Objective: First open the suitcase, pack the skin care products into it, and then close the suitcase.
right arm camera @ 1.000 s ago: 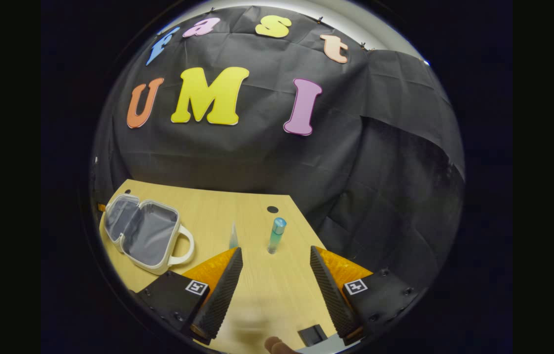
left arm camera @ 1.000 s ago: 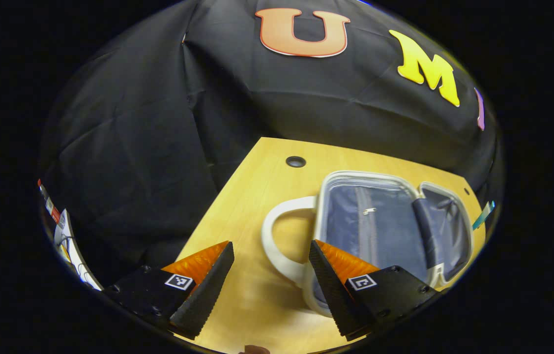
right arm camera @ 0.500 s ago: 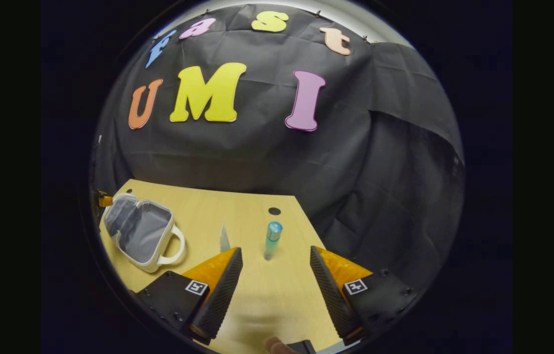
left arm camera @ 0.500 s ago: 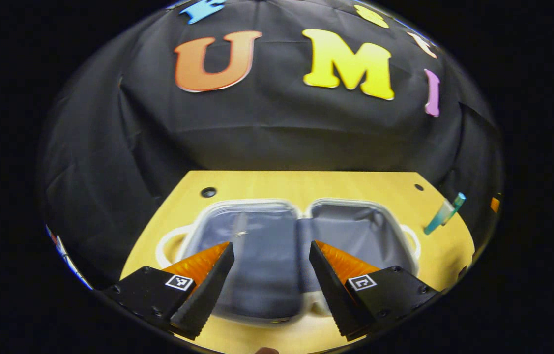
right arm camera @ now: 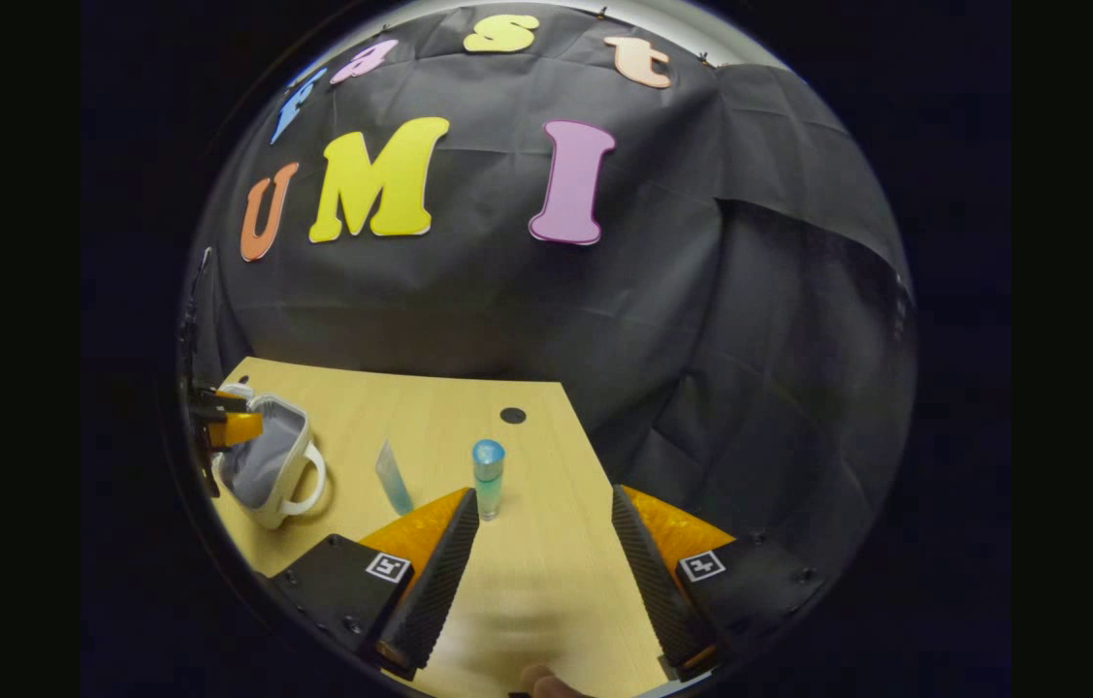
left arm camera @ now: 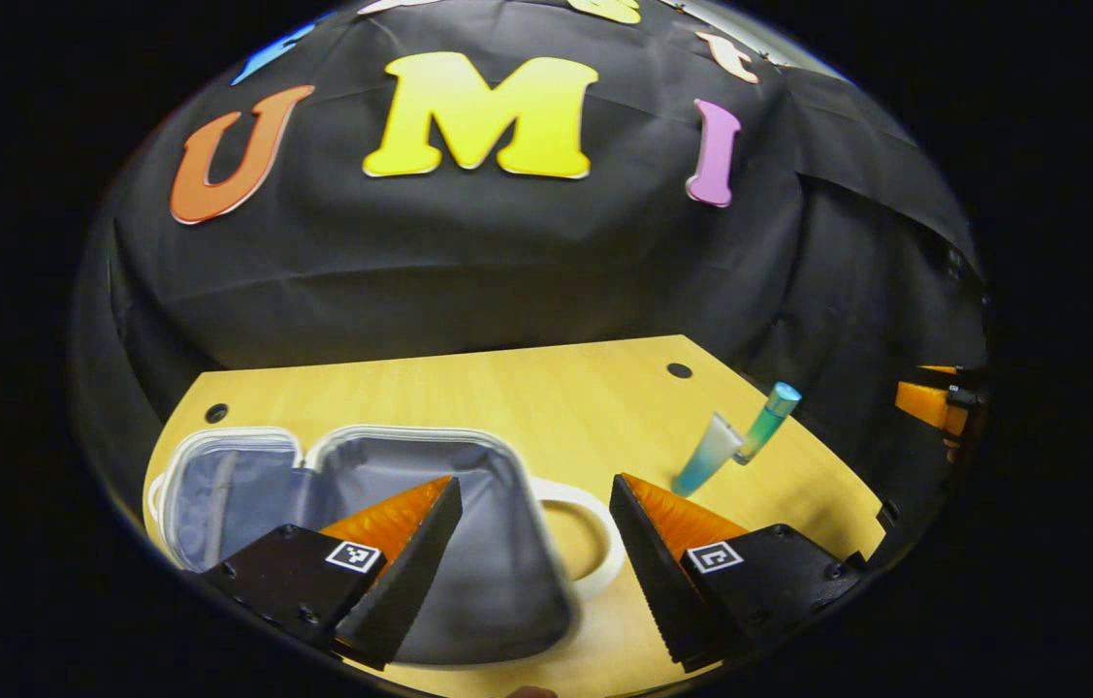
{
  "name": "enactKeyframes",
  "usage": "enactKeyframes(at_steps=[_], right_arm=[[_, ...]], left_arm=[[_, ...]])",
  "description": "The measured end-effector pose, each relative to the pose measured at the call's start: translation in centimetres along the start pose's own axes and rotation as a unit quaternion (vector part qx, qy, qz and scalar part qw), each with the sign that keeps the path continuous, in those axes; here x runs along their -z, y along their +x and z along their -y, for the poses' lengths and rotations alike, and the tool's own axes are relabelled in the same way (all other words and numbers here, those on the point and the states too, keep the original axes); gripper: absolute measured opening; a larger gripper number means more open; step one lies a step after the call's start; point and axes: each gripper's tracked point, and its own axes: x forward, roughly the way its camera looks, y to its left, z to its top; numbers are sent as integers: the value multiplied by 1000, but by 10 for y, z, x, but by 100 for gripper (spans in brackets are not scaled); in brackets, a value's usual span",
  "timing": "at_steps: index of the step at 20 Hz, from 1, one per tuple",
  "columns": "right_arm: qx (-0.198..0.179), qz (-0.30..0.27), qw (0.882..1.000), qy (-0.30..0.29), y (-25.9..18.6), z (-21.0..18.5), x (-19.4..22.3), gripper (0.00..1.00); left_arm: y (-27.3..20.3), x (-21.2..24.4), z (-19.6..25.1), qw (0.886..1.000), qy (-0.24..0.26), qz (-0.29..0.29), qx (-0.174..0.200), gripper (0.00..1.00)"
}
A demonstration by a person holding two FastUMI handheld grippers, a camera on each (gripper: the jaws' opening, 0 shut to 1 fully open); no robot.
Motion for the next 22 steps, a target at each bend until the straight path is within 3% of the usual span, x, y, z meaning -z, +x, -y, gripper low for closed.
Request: enactKeyframes(at_steps=[5, 12, 18, 22], right_arm=[[-1, -16, 1000, 1, 12, 28, 15, 82], [-12, -35, 999, -34, 28, 46, 39, 82], [-47, -38, 997, -51, 61, 32, 40, 82], [-75, -34, 996, -39, 88, 6, 25, 82]], left_arm=[[43, 10, 79, 998, 38, 1, 47, 98], [127, 53, 134, 995, 57, -32, 78, 98], [172, 75, 132, 997, 37, -45, 56, 96], [187, 79, 139, 997, 37, -42, 56, 81]])
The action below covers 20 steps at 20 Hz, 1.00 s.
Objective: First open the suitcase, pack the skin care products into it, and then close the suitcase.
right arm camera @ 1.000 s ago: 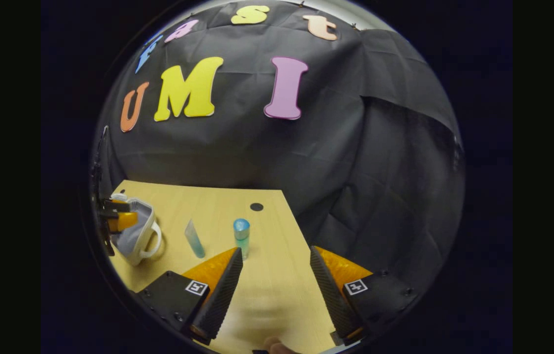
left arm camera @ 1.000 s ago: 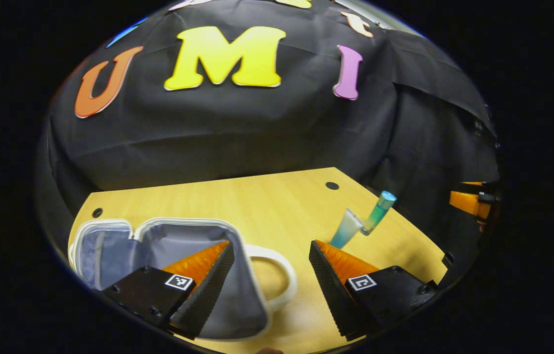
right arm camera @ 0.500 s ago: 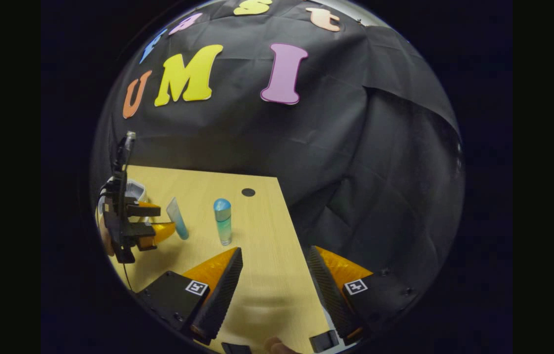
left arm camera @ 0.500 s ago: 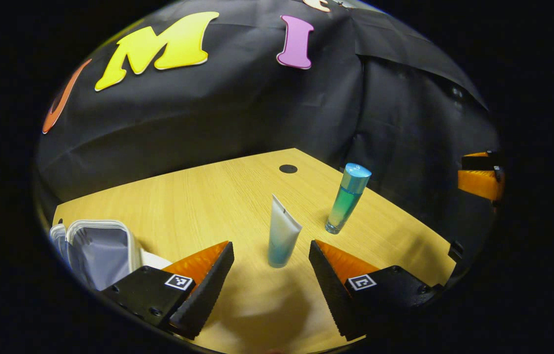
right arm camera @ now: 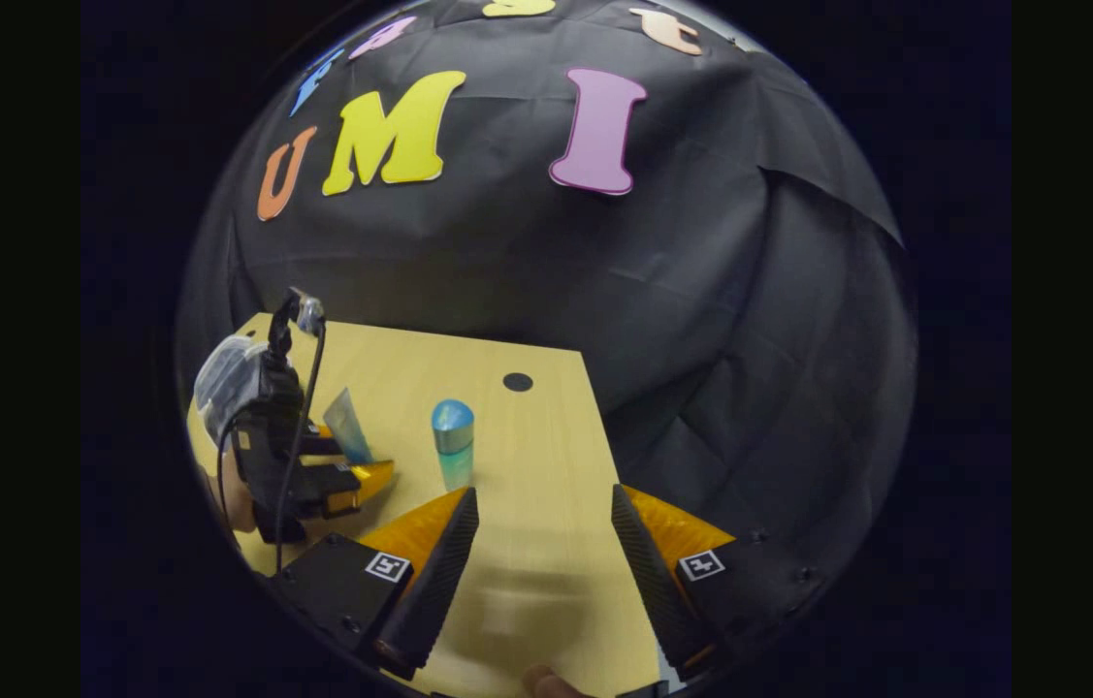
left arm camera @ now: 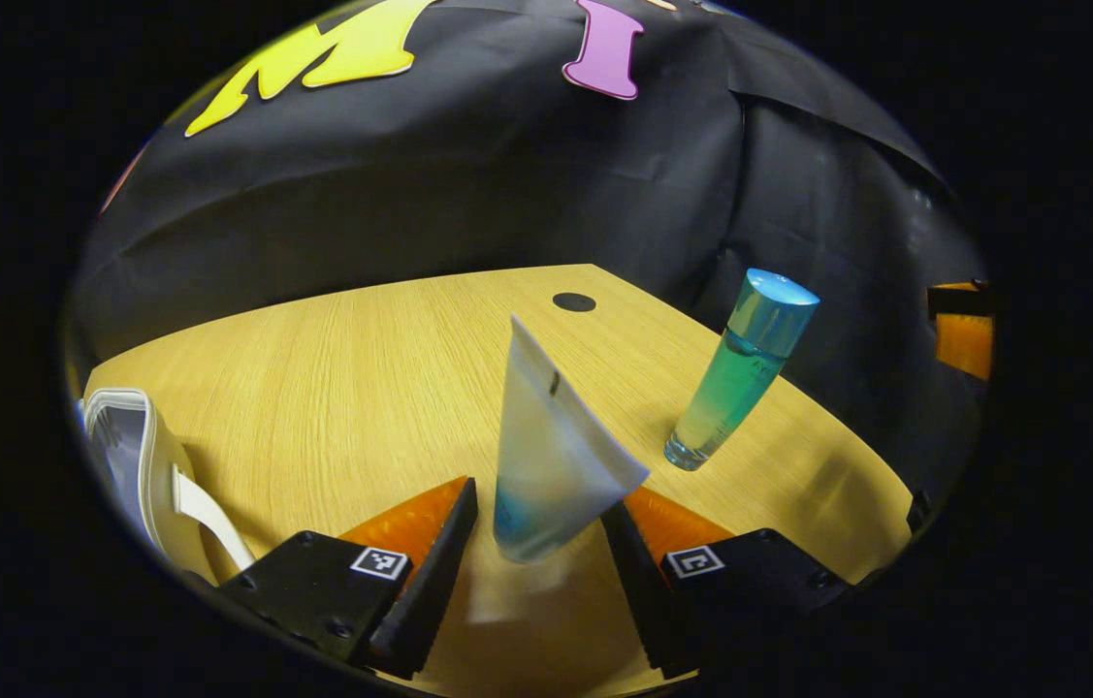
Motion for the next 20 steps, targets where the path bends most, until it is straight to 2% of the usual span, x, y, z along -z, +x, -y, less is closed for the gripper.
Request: enactKeyframes(at_steps=[2, 4, 5, 6, 8, 9, 10, 12, 13, 14, 15, 16, 17, 20], right_arm=[[-20, 7, 1000, 4, 13, -16, -10, 82], [-37, 20, 999, -1, 23, -35, -23, 82], [-40, 25, 999, -7, 29, -40, -27, 82], [-43, 28, 999, -10, 32, -45, -30, 82], [-46, 30, 998, -6, 38, -52, -33, 81], [-58, 28, 998, 2, 41, -60, -34, 80], [-68, 29, 997, 9, 42, -66, -35, 80], [-71, 28, 997, -1, 44, -72, -36, 79], [-69, 30, 997, -8, 42, -72, -39, 80], [-73, 35, 997, -3, 40, -74, -44, 80], [-73, 39, 997, 3, 41, -76, -47, 80], [-69, 34, 997, 5, 44, -75, -45, 79], [-67, 26, 997, 7, 48, -76, -41, 80], [-58, 12, 998, 23, 68, -85, -36, 80]], left_arm=[[-1, 3, -1, 1000, 2, -10, -3, 71], [1, 3, -14, 999, 0, -9, -51, 49], [-4, 6, -7, 999, -12, -15, -44, 36], [-10, 6, -3, 999, -18, -18, -44, 42], [-25, 2, -12, 997, -27, -9, -71, 42], [-34, 0, -14, 997, -31, -4, -77, 47], [-46, -1, -24, 994, -34, -2, -101, 41], [-72, 0, -60, 980, -36, 6, -194, 41], [-80, 2, -66, 980, -52, 8, -193, 41], [-84, 4, -61, 983, -70, 4, -170, 40], [-92, 5, -59, 984, -76, 5, -161, 45], [-100, 2, -56, 986, -72, 5, -151, 40], [-110, -2, -49, 988, -65, 8, -138, 40], [-146, -19, -38, 990, -38, 26, -131, 40]])
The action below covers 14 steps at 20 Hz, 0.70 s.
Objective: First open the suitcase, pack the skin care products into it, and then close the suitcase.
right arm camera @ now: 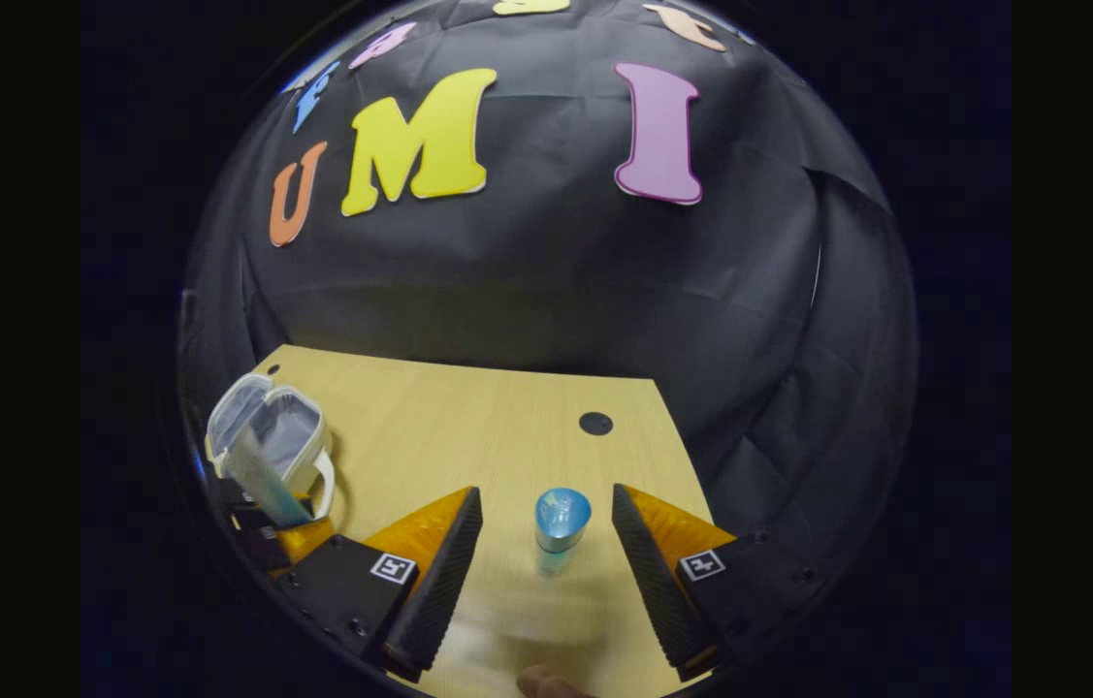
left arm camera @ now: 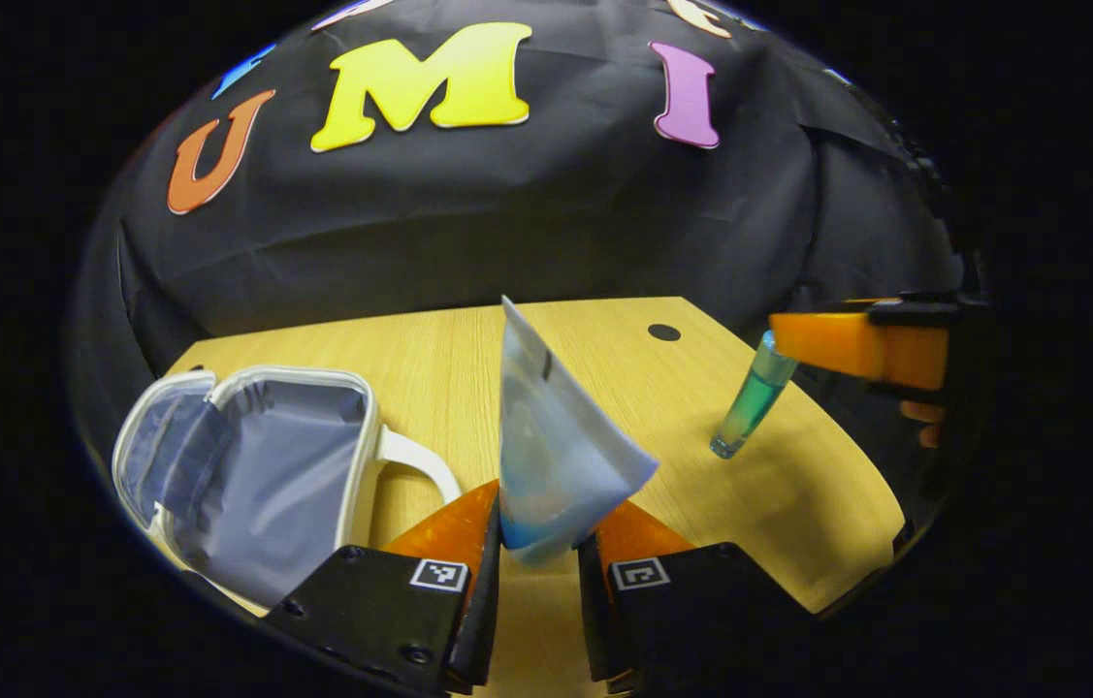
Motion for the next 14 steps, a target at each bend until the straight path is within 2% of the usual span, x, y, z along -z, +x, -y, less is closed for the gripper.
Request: enactKeyframes(at_steps=[4, 7, 9, 10, 11, 13, 14], right_arm=[[24, -29, 999, 20, 33, 2, 22, 80], [39, -56, 997, 28, 54, 4, 46, 80], [50, -68, 996, 31, 62, 8, 56, 70], [61, -74, 995, 34, 66, 11, 61, 63], [70, -78, 994, 38, 67, 14, 64, 60], [81, -84, 992, 51, 60, 16, 64, 40], [86, -87, 991, 50, 56, 14, 68, 34]], left_arm=[[-50, -24, -12, 1000, 25, 15, 2, 39], [-89, -40, -33, 999, 38, 28, -16, 39], [-111, -45, -53, 999, 32, 34, -28, 39], [-119, -46, -63, 998, 28, 34, -34, 43], [-127, -44, -76, 998, 24, 33, -43, 39], [-135, -38, -101, 998, 15, 29, -59, 39], [-136, -33, -114, 997, 7, 24, -68, 38]])
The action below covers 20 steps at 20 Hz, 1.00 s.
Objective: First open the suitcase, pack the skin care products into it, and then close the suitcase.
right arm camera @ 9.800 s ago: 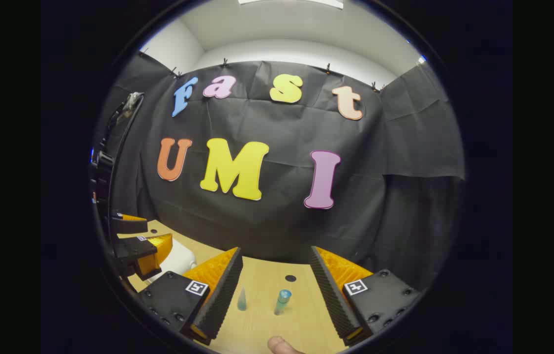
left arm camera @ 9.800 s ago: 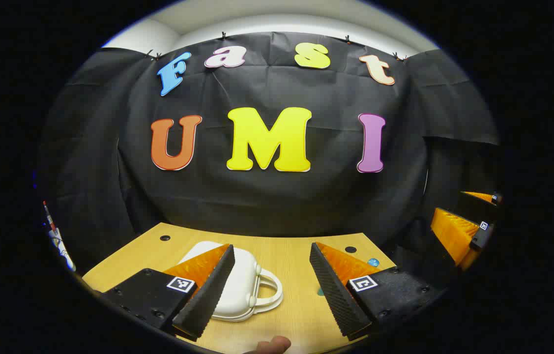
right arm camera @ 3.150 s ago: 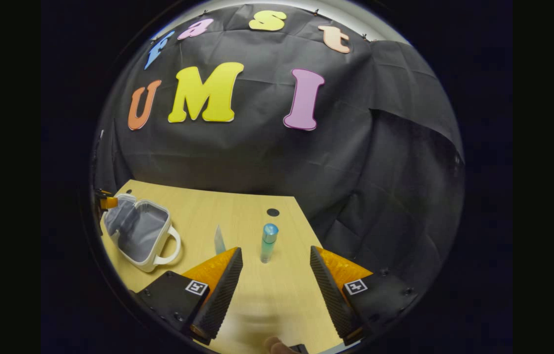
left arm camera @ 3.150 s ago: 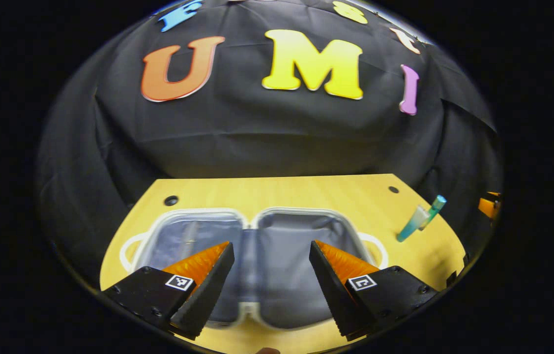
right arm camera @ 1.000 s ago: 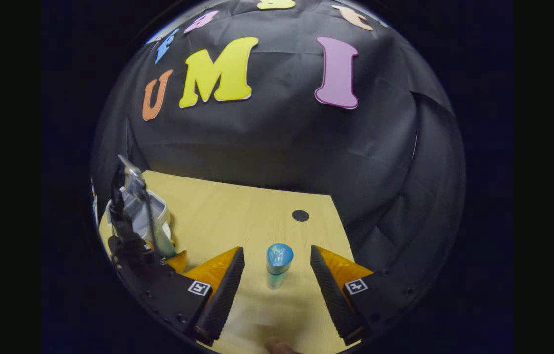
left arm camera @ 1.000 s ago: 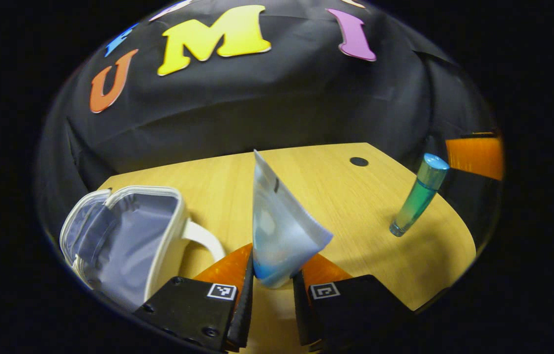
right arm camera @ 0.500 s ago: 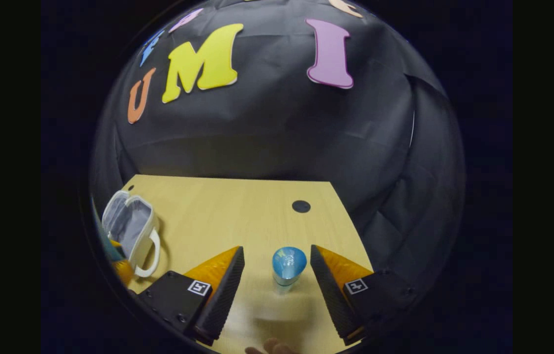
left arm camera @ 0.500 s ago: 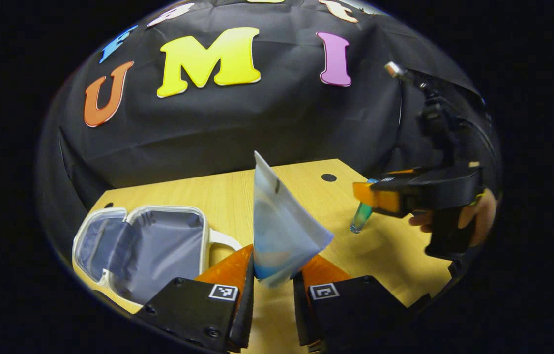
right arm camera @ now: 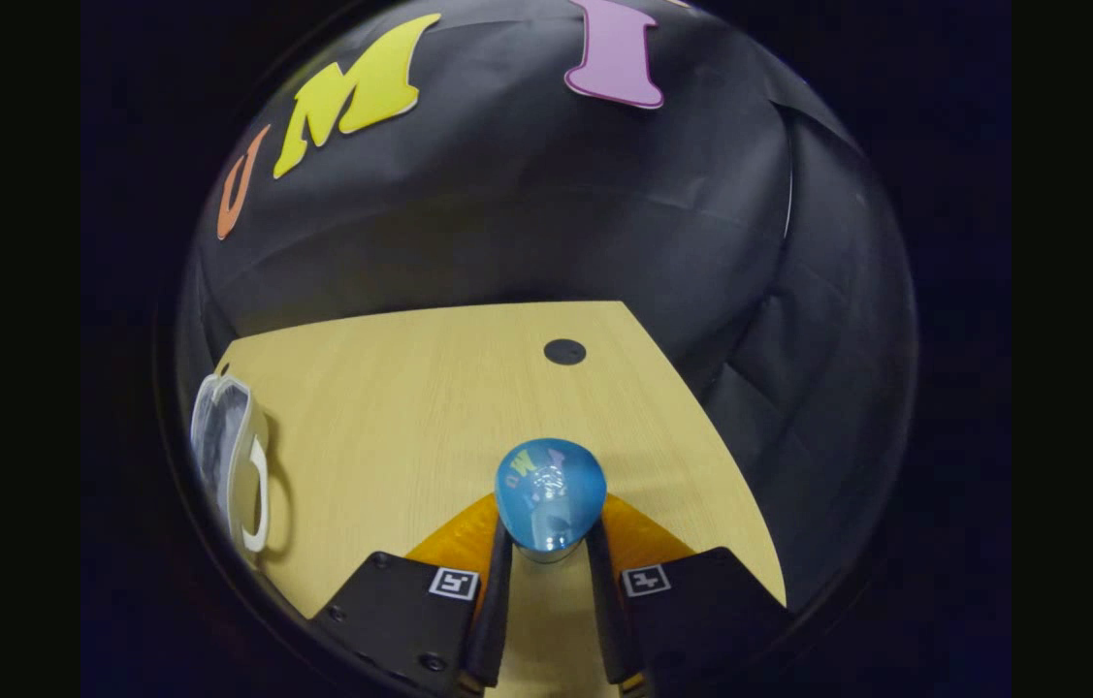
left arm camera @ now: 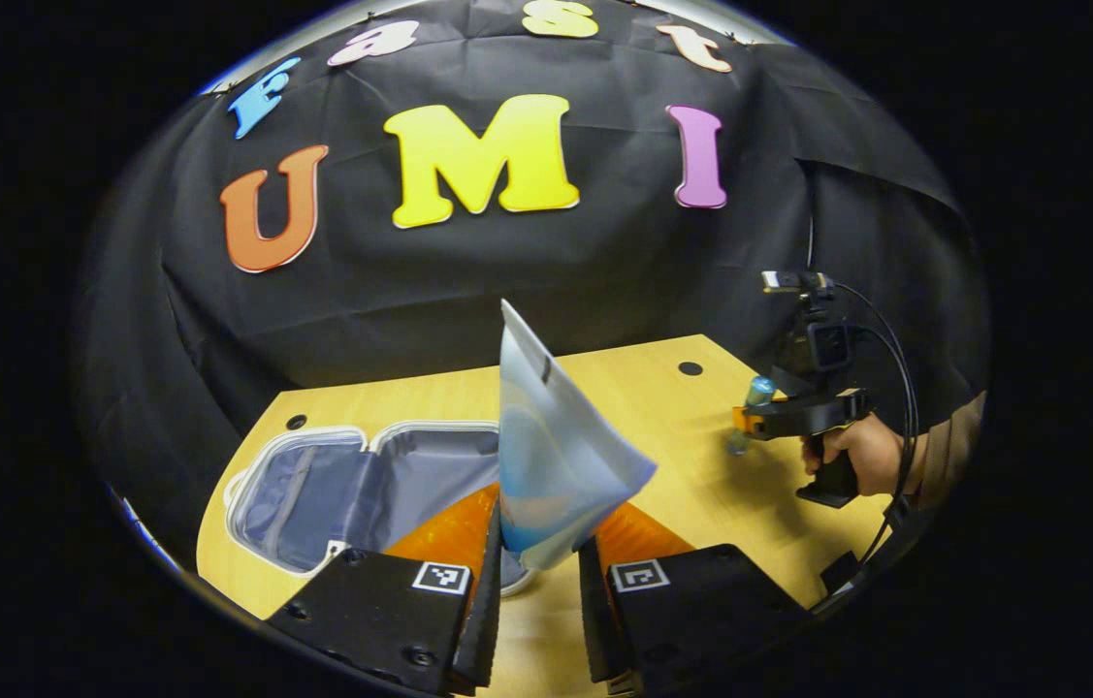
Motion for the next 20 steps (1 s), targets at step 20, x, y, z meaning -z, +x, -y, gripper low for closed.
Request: enactKeyframes(at_steps=[20], right_arm=[[-106, 11, 994, -35, -203, -147, 12, 32]], left_arm=[[110, 138, -113, 981, -67, -184, -15, 41]])
